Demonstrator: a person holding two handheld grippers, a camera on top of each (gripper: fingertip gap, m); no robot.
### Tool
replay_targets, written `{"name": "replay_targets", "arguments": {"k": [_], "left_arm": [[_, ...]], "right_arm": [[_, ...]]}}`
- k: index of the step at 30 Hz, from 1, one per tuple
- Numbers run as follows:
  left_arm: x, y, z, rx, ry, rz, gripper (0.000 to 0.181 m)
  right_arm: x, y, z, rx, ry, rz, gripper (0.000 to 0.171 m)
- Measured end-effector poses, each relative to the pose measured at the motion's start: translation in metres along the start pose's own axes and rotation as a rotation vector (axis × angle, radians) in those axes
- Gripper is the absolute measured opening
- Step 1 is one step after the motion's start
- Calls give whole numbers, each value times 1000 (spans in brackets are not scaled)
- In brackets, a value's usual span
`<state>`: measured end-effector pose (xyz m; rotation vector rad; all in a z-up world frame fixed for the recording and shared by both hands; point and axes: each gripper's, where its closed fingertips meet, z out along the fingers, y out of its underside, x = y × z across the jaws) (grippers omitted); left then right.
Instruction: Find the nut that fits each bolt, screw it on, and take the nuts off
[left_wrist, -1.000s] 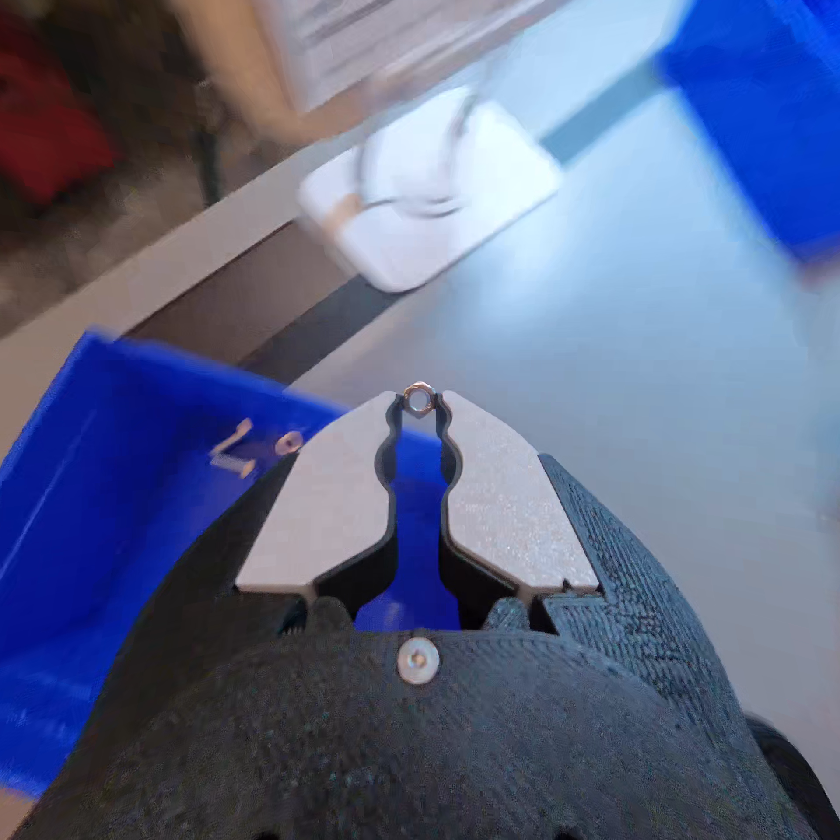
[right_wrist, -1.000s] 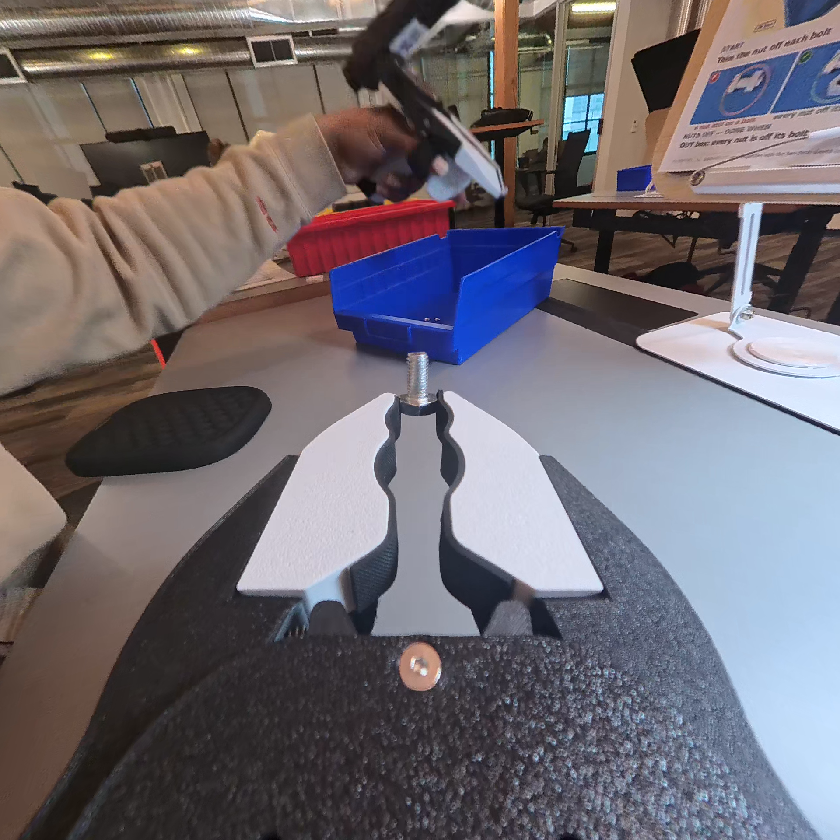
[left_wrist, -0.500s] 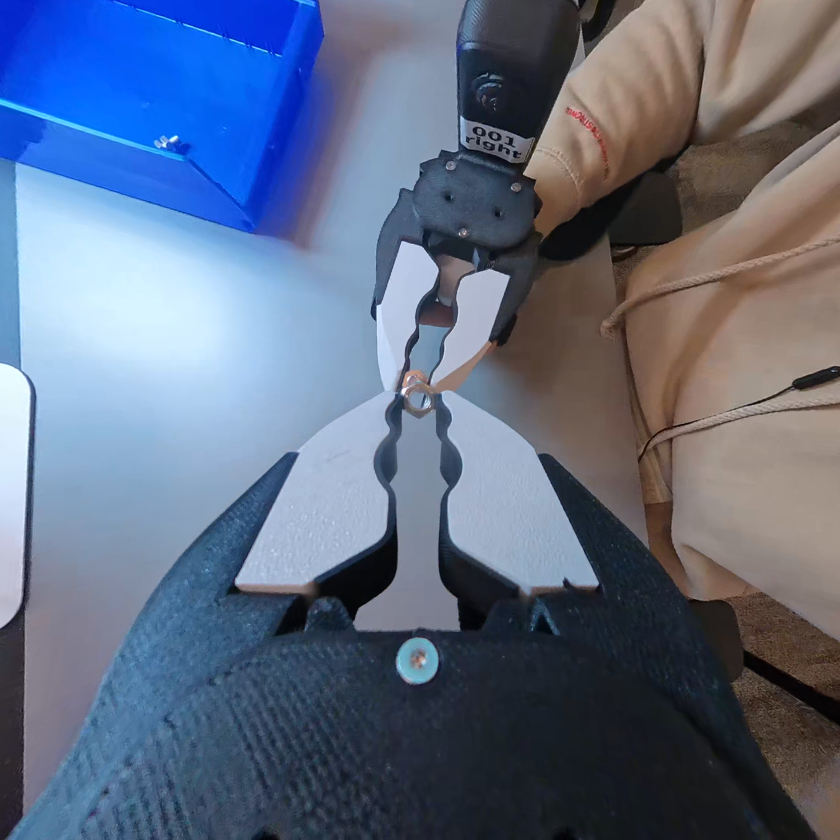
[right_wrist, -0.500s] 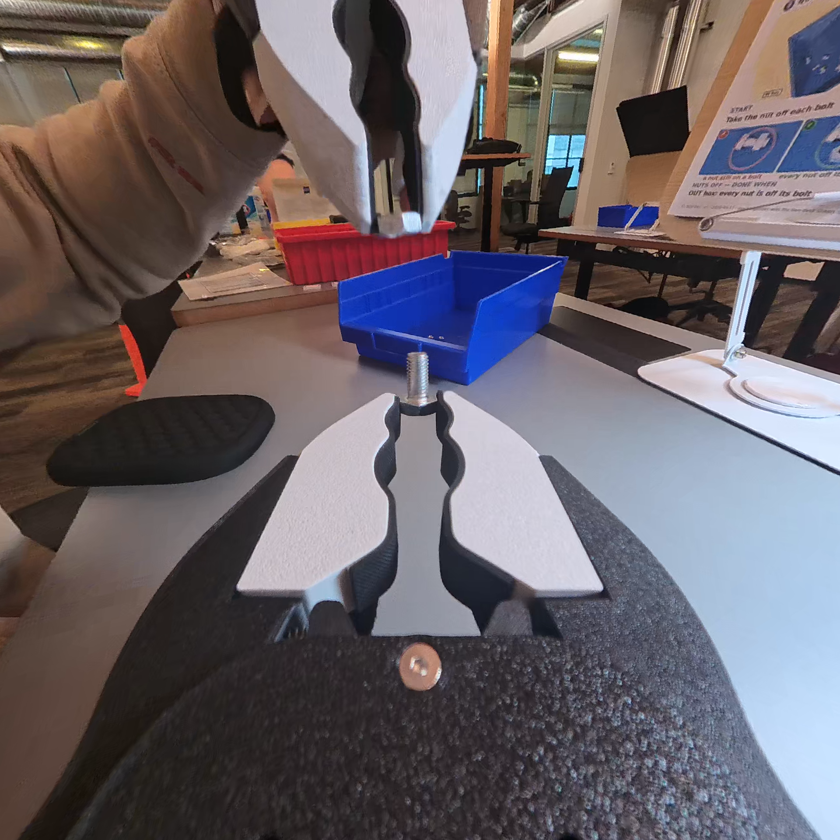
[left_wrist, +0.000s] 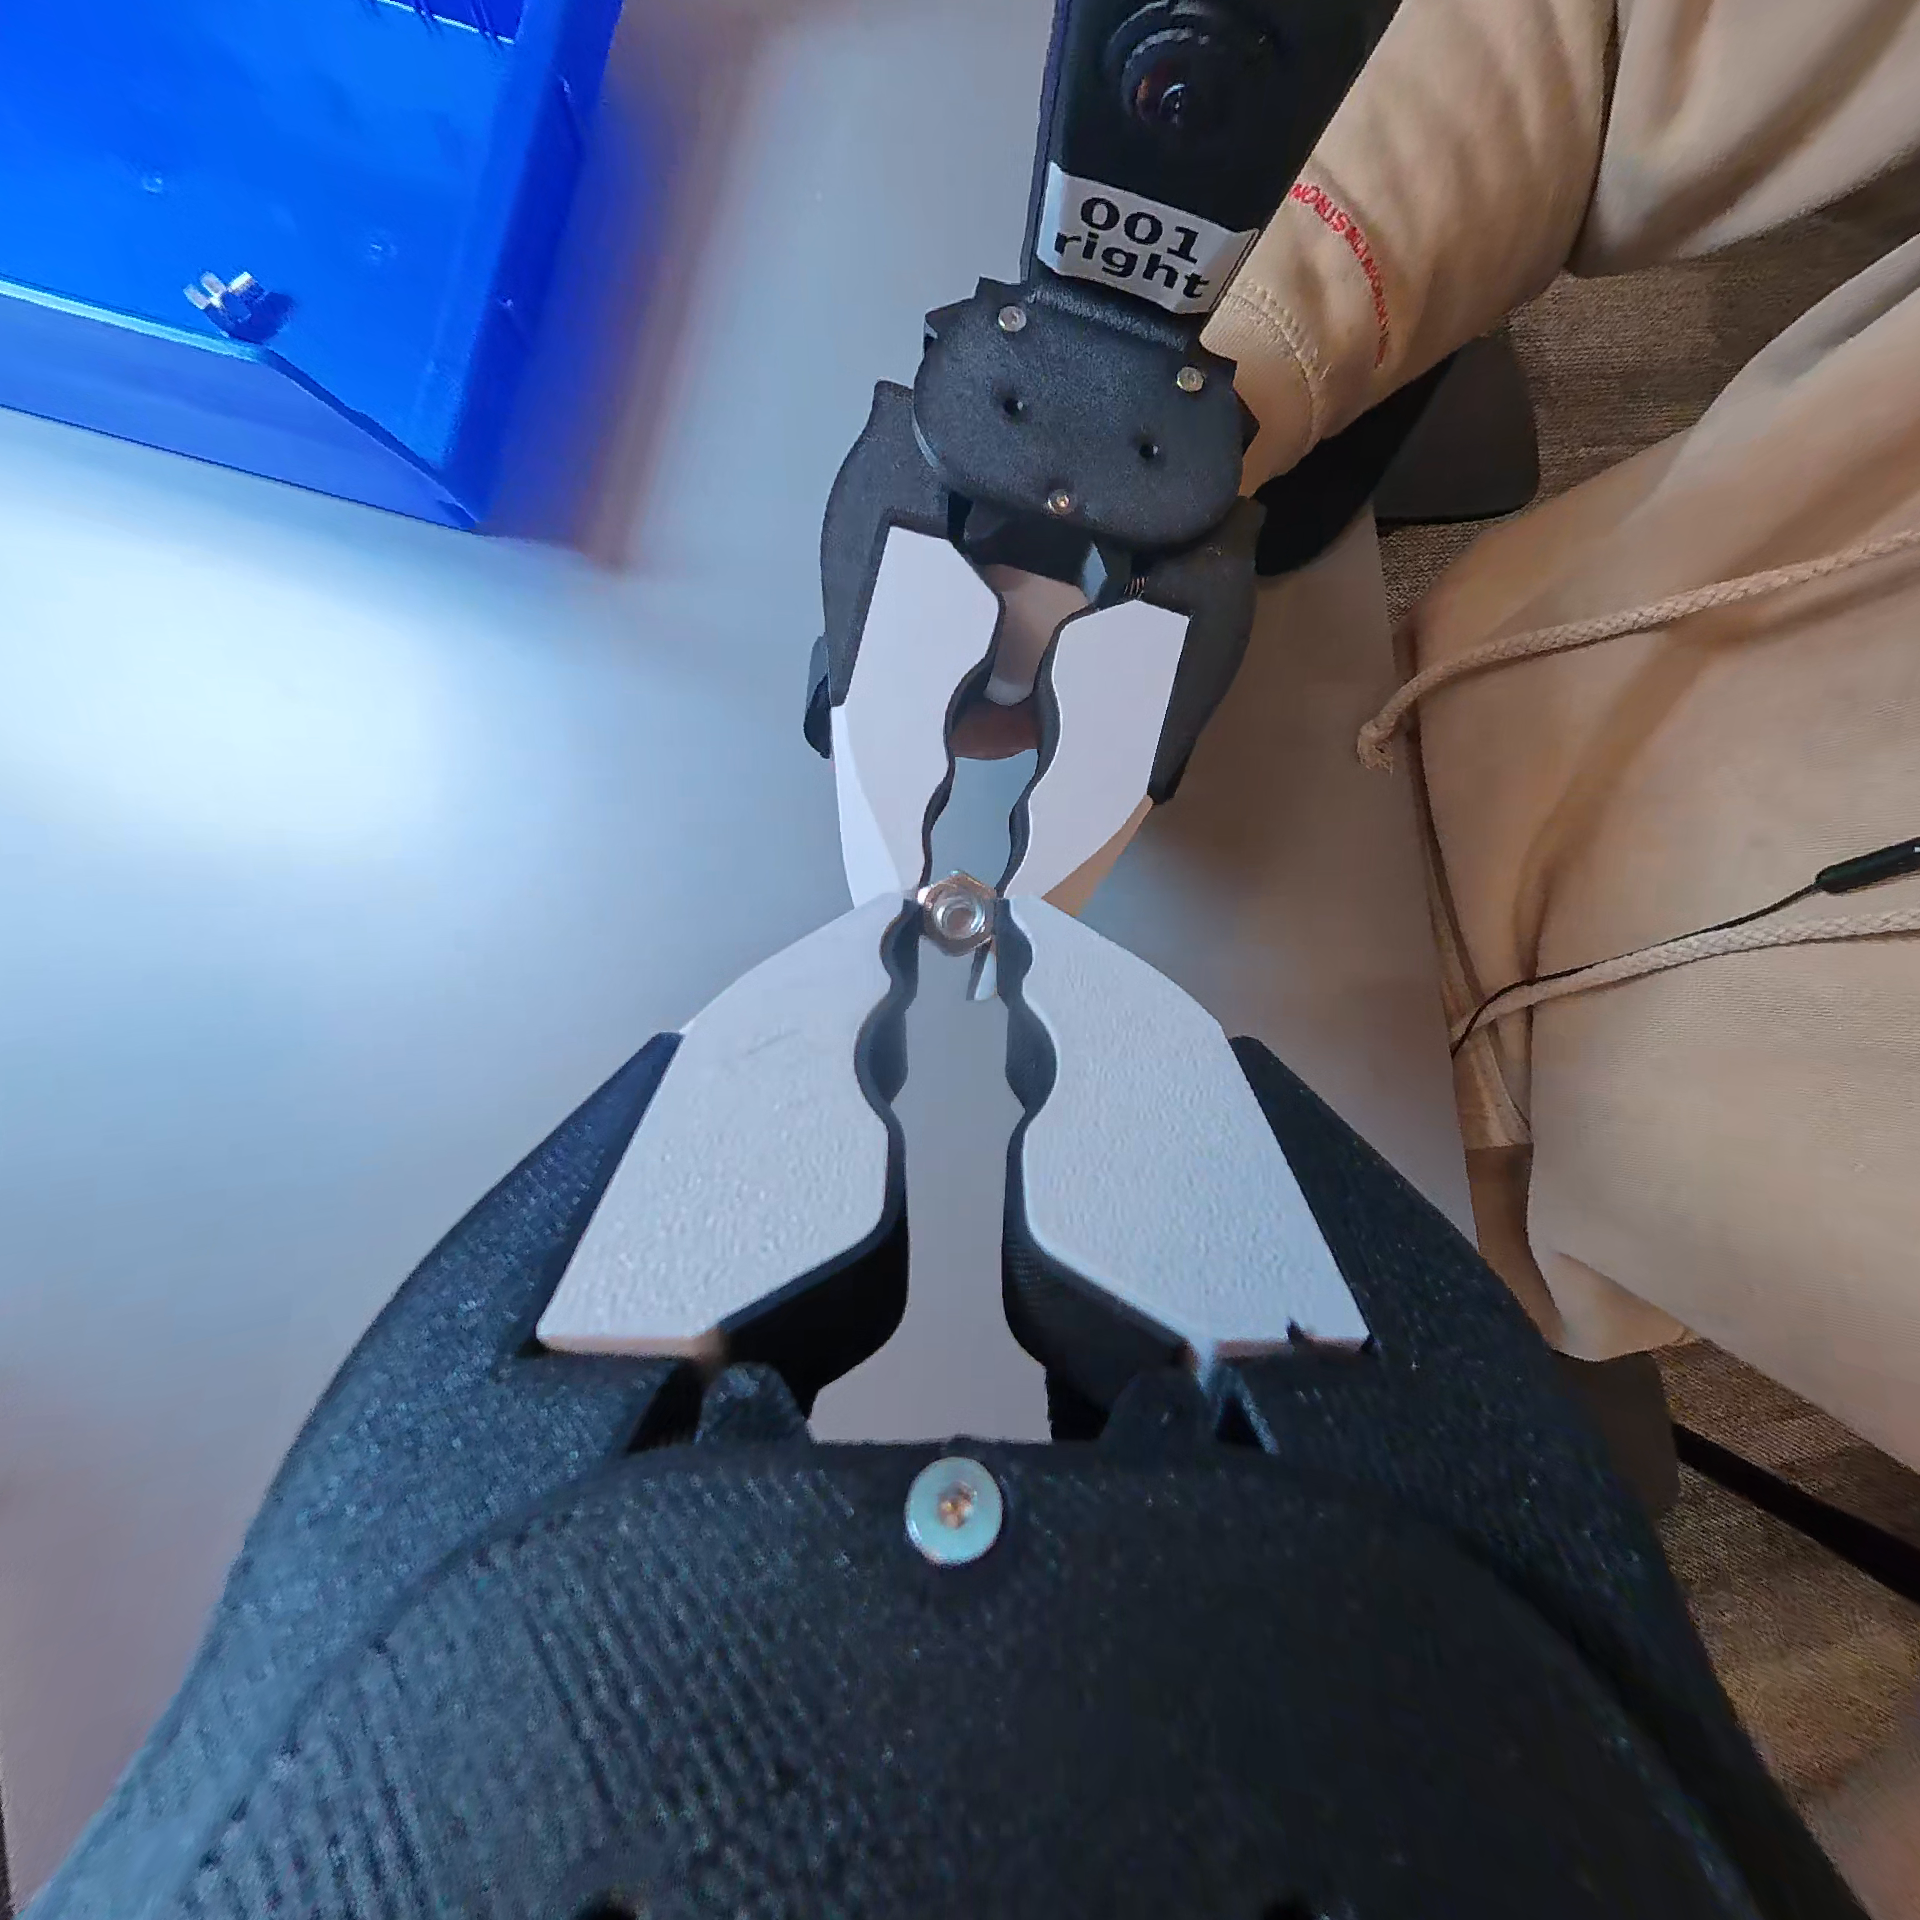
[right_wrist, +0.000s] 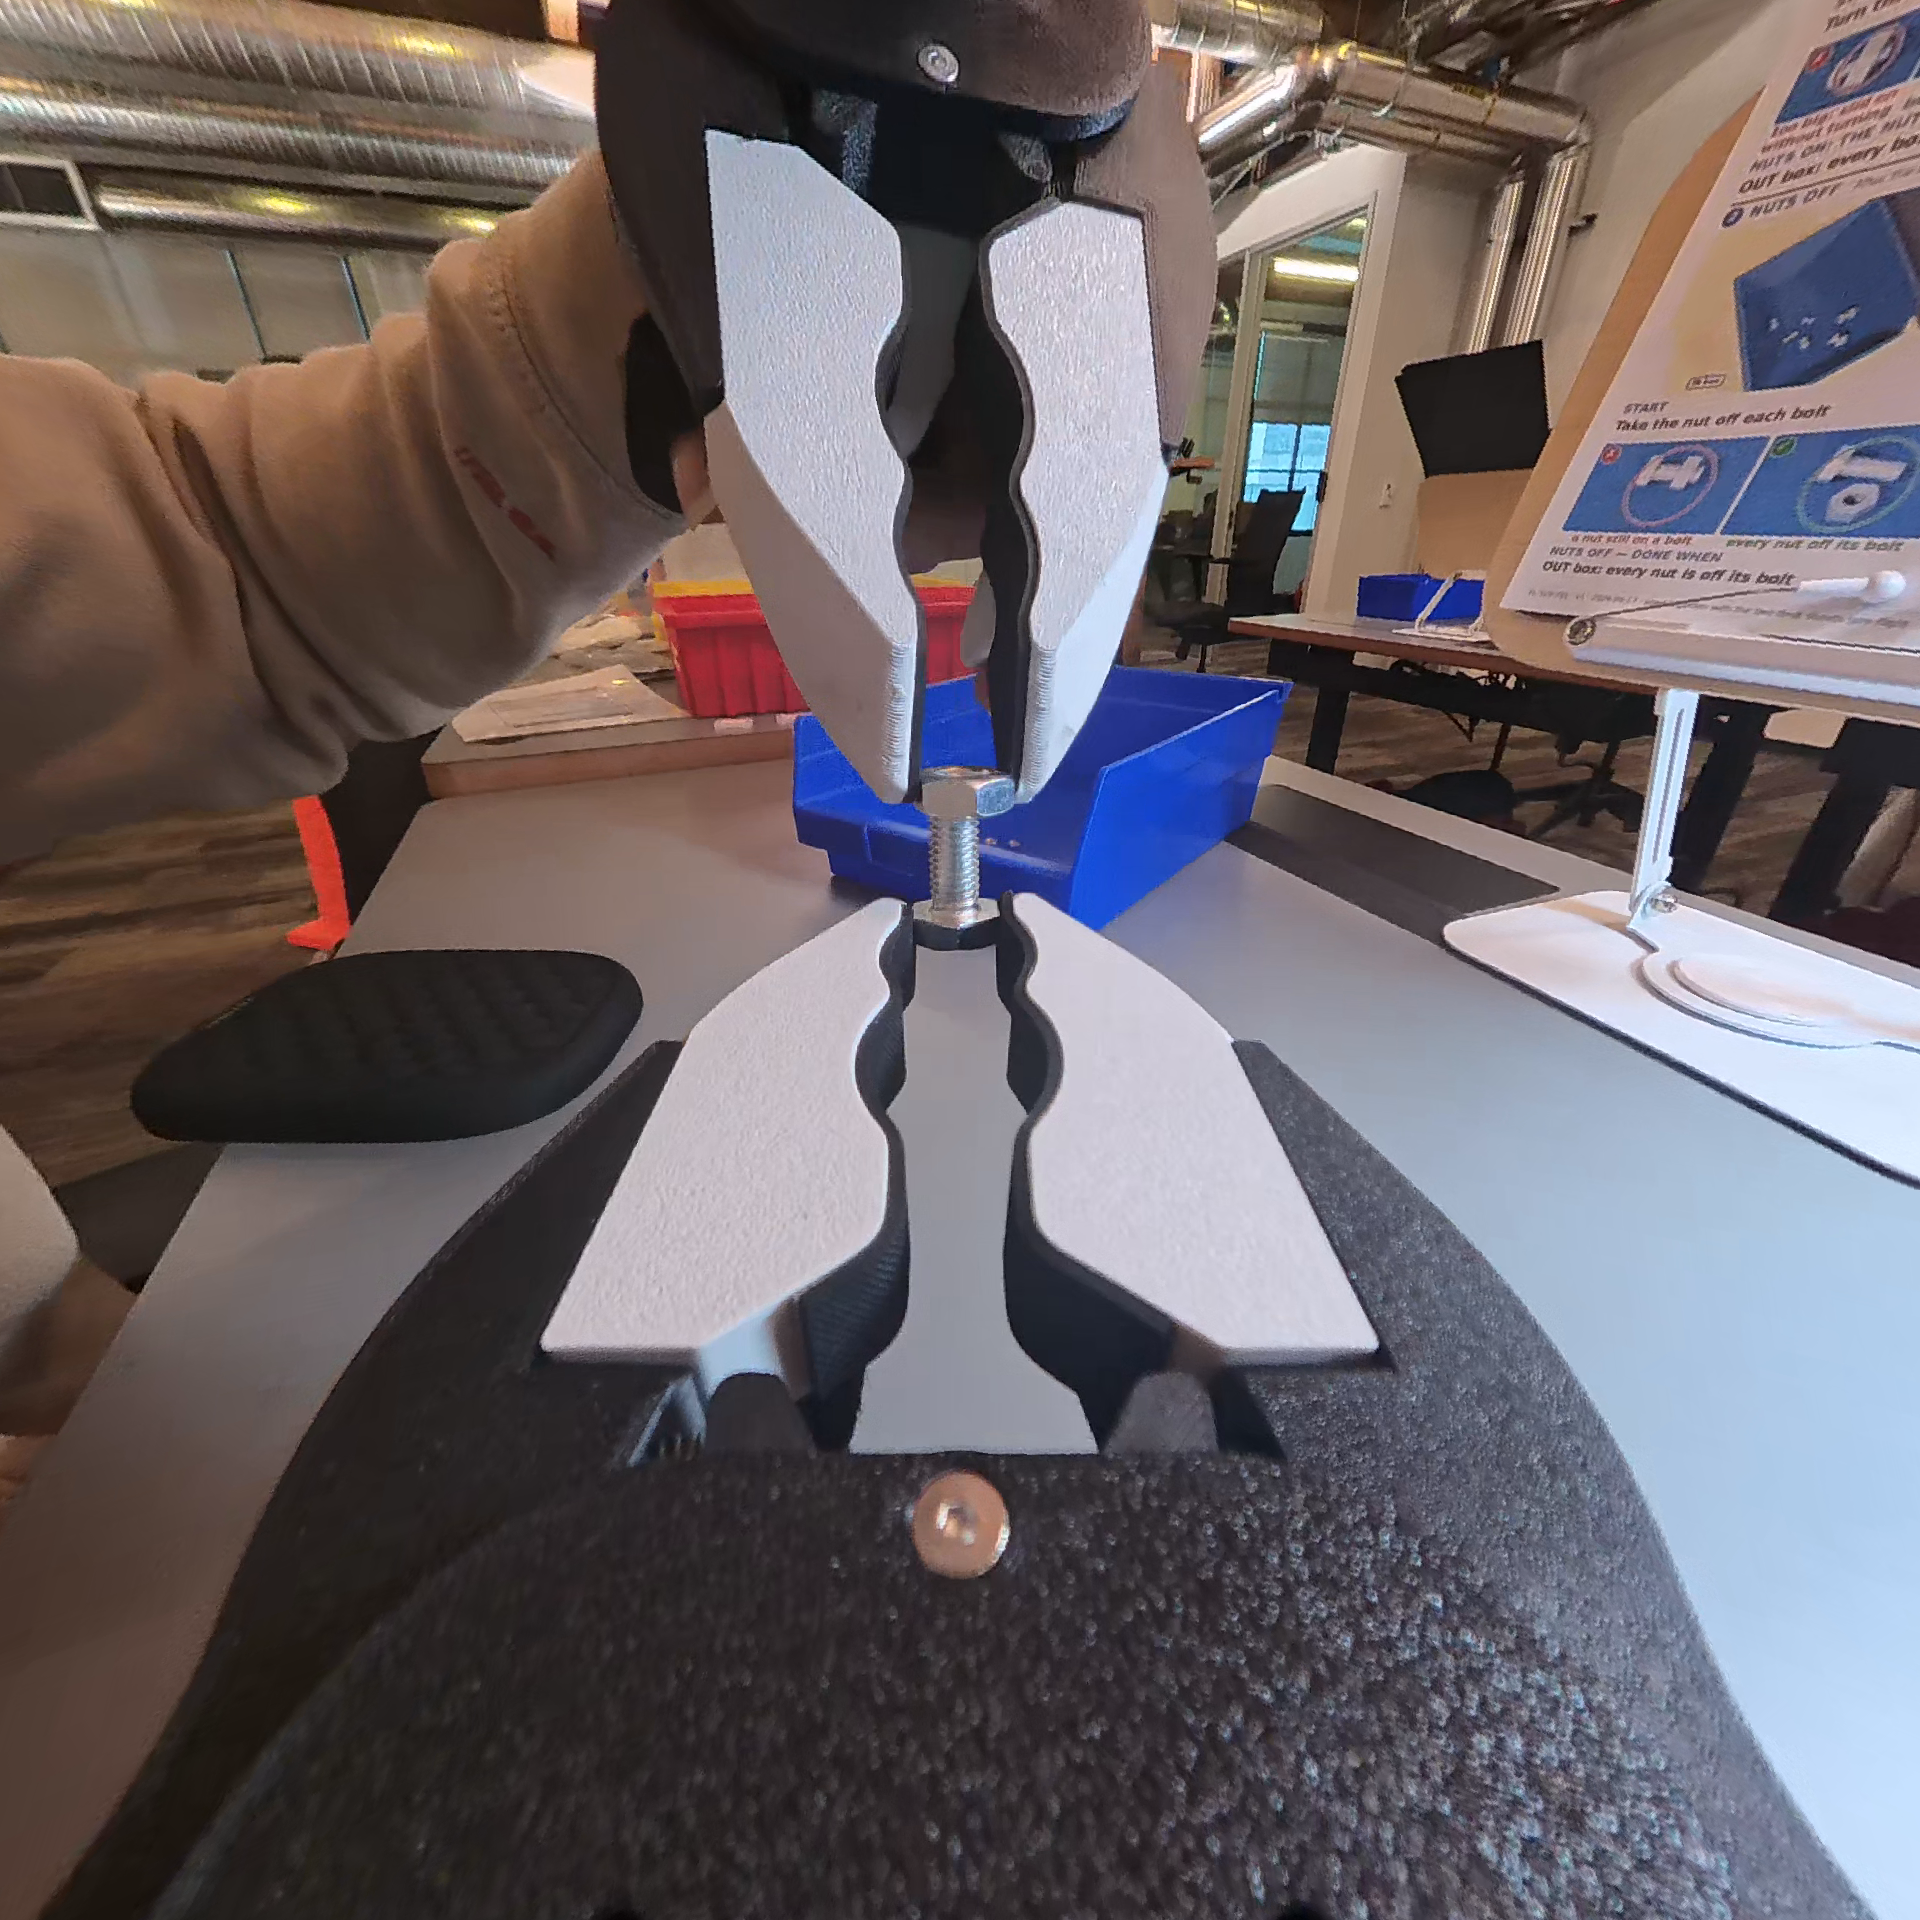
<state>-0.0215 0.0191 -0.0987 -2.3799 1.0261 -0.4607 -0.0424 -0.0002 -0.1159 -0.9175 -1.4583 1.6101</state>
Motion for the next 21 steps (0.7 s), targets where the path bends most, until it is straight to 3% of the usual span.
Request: {"name": "replay_targets", "arguments": {"k": [21], "left_arm": [[5,-1,-3,22,3,34,17]], "right_arm": [[-5,-5,0,54,-22,2,15]]}}
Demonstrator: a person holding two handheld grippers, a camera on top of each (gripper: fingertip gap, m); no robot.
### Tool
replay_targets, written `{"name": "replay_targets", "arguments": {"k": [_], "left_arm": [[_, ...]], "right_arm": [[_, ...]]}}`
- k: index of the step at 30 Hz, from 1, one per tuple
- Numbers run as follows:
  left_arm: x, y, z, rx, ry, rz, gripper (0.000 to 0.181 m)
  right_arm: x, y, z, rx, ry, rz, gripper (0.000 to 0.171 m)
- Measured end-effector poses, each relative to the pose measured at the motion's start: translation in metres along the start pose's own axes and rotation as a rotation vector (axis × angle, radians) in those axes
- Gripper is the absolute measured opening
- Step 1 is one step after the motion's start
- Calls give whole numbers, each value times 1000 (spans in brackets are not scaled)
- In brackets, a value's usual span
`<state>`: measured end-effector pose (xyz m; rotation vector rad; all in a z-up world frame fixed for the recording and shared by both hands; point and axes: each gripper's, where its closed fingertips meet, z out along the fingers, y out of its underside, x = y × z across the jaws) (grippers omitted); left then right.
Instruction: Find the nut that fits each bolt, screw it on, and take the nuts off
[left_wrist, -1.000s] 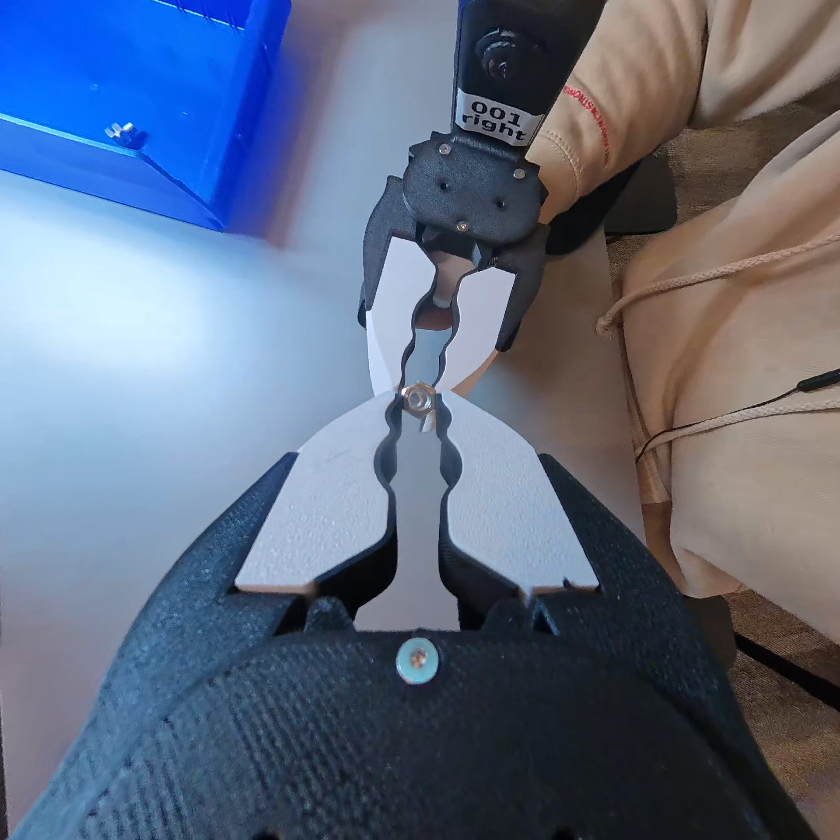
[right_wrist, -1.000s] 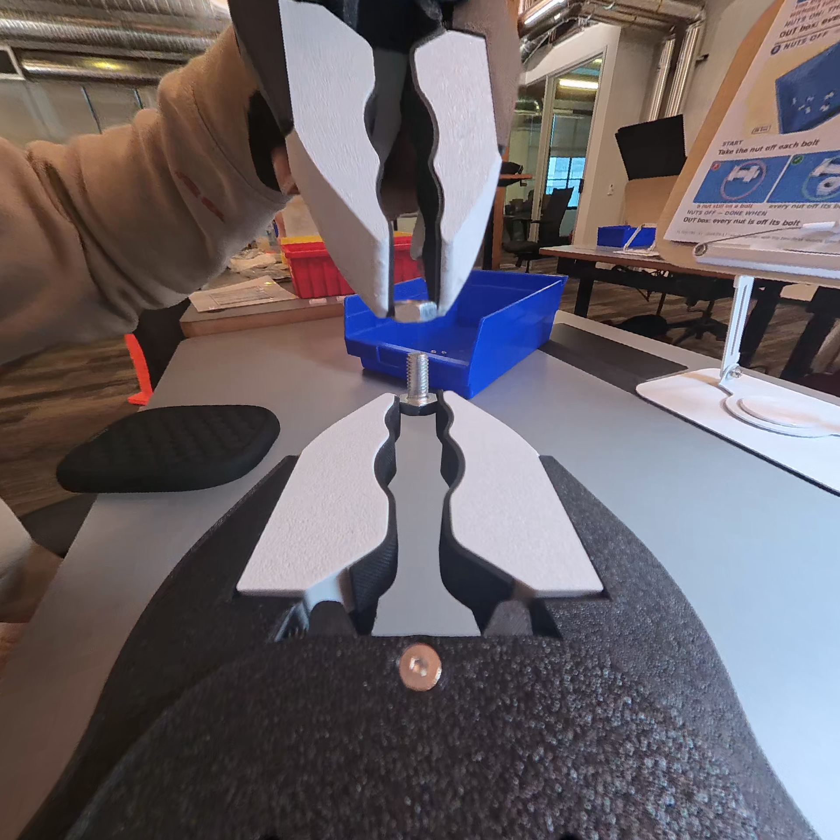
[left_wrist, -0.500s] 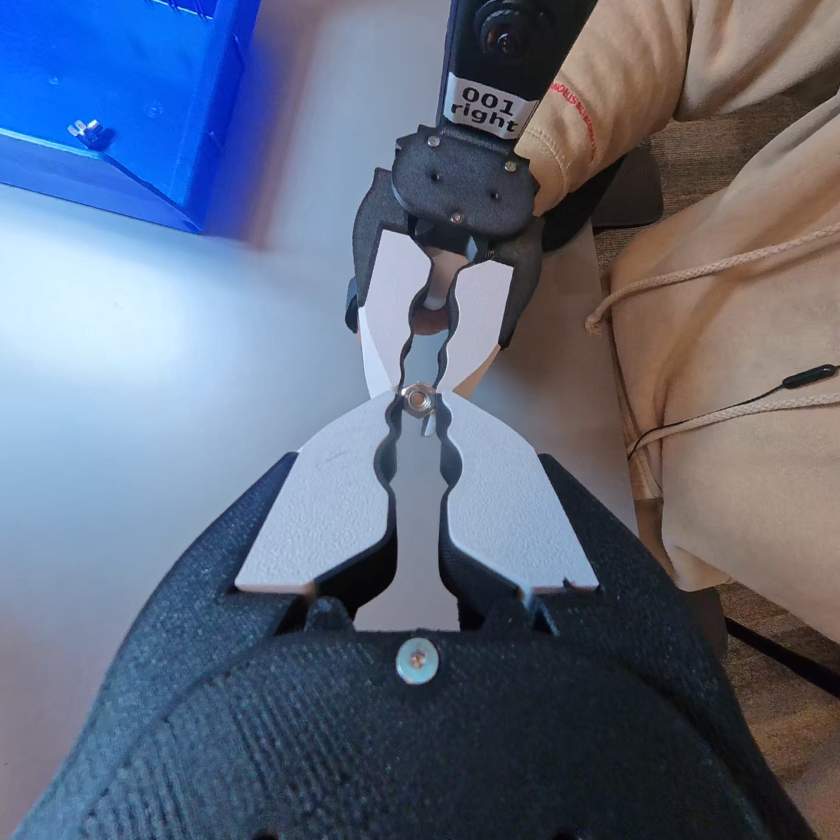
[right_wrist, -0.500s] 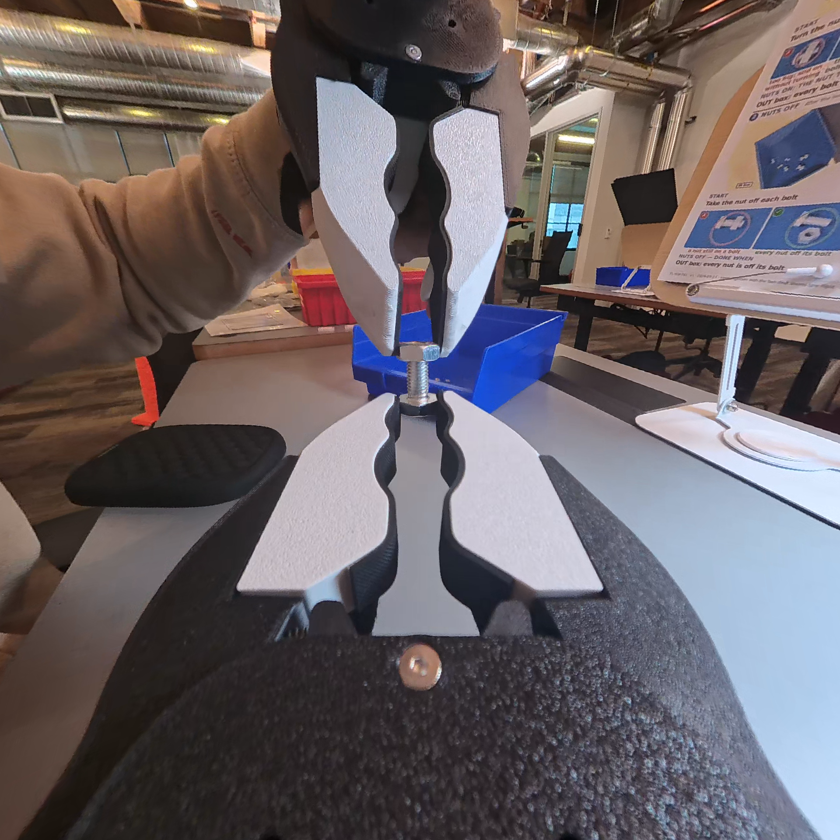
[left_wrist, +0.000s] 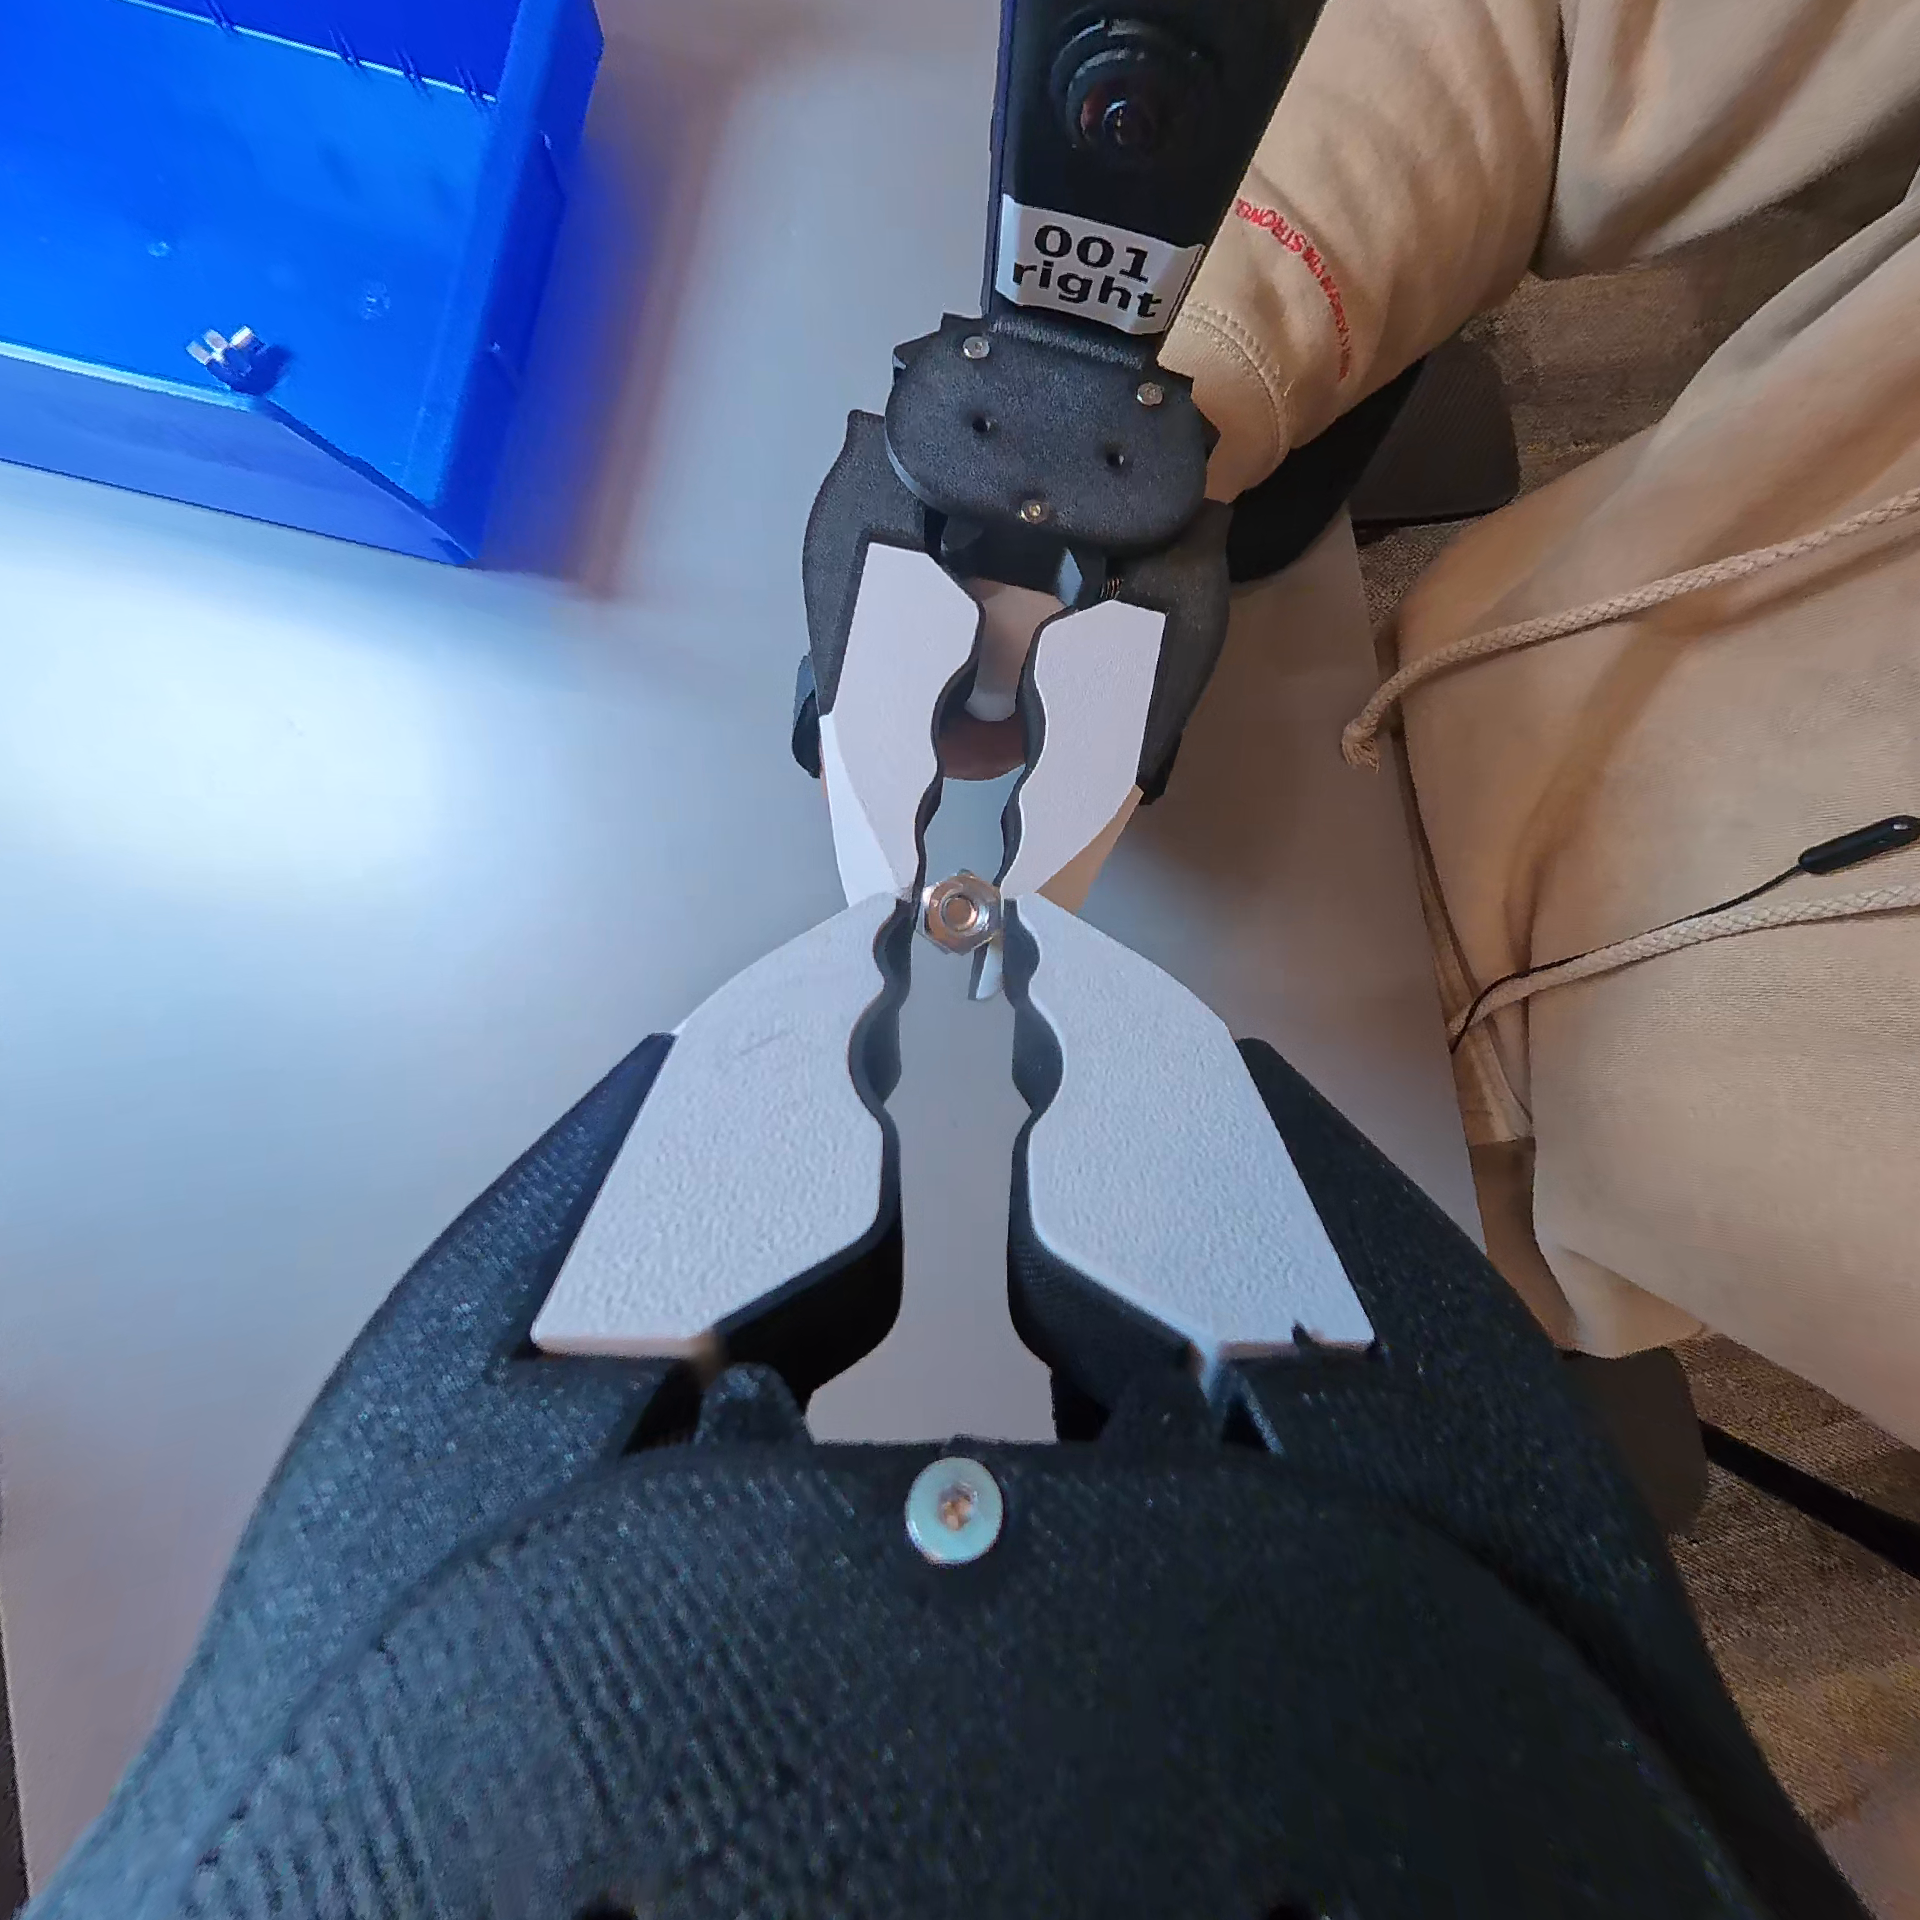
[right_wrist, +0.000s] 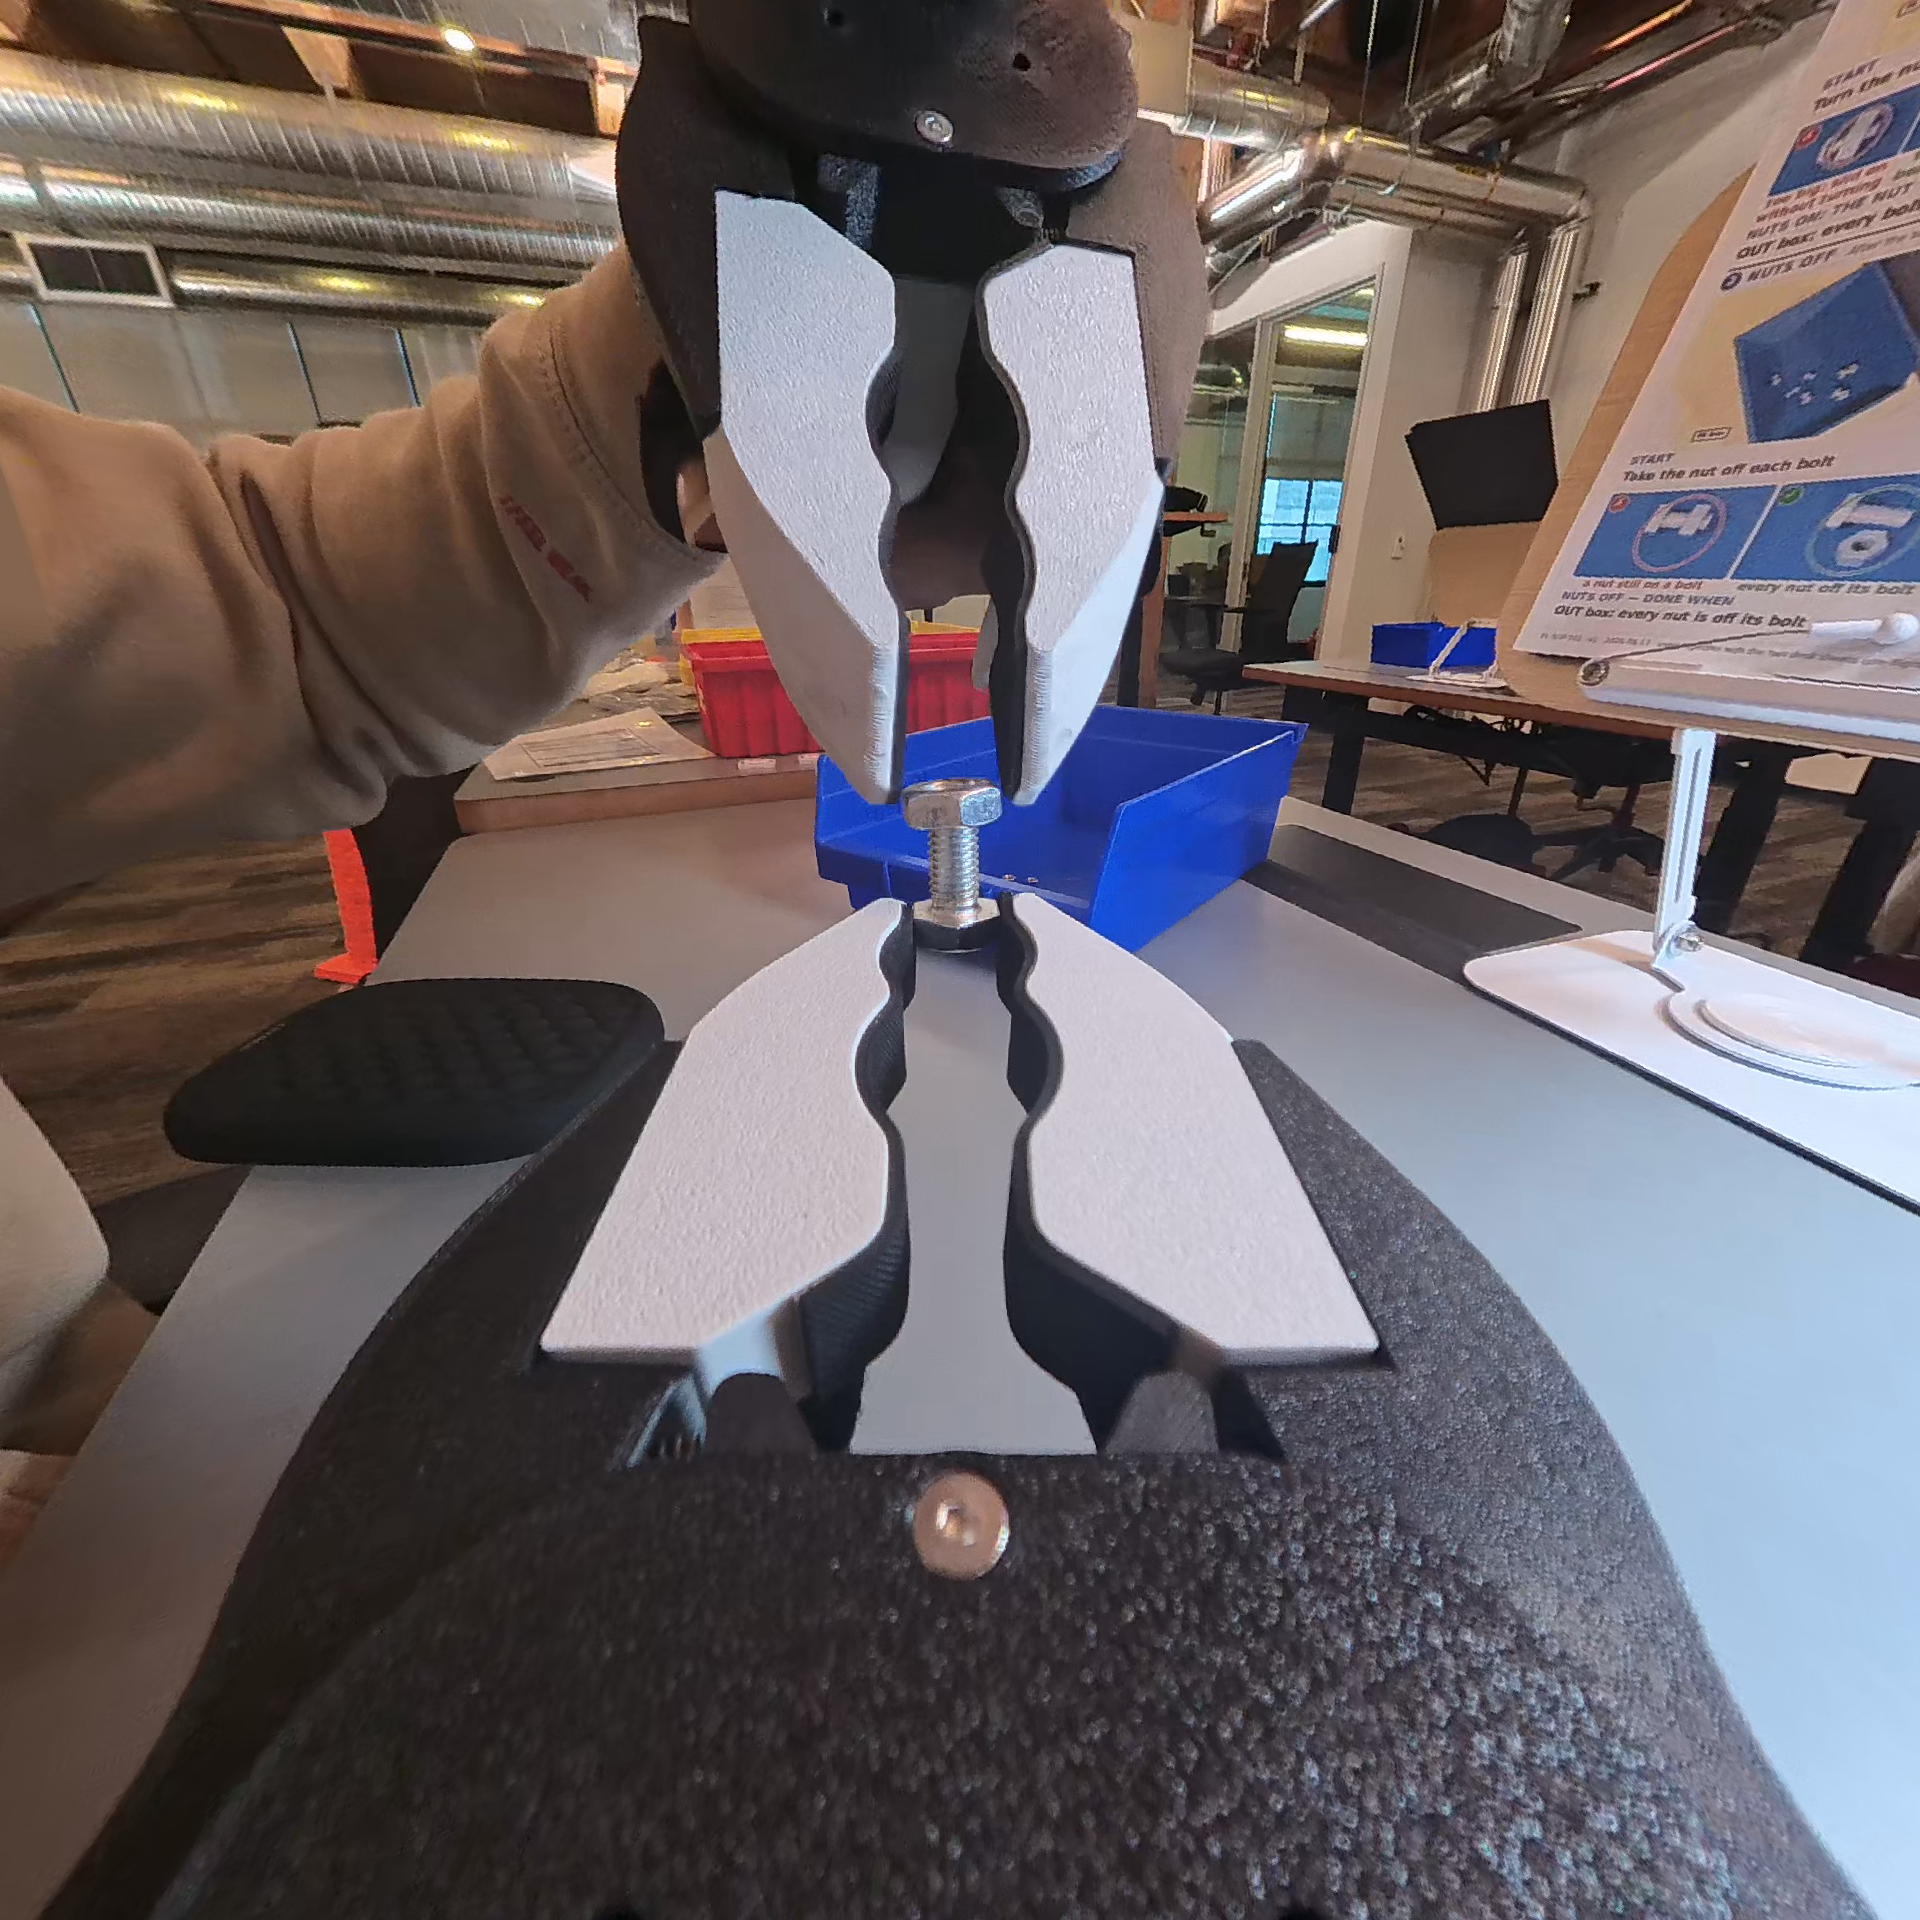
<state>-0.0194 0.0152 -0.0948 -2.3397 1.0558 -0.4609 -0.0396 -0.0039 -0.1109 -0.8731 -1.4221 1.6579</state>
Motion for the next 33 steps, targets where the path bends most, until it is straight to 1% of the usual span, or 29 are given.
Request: {"name": "replay_targets", "arguments": {"k": [4,7,10,11,14,17,21,24,27,33], "left_arm": [[0,1,-3,28,-13,3,18],[0,-2,-8,117,-46,-3,20],[-7,0,-10,228,-173,7,22],[-9,0,-11,277,-219,10,23],[-11,-10,-16,513,-290,-47,21],[-16,-13,-9,645,-358,-85,21],[-22,-13,4,682,-392,-104,24],[-22,-17,2,733,-377,-113,22],[-26,-13,5,721,-390,-109,21],[-27,-10,1,753,-365,-123,20]], "right_arm": [[0,0,0,0,2,2,15],[2,0,-1,0,9,4,15],[7,-2,-2,10,36,9,15],[10,-3,-3,14,52,9,15],[18,-6,-6,29,93,14,15],[22,-7,-7,40,112,24,15],[22,-5,-7,35,113,21,15],[22,-4,-6,30,111,22,15],[24,-1,-6,26,110,33,15],[26,-2,-7,36,109,49,15]]}}
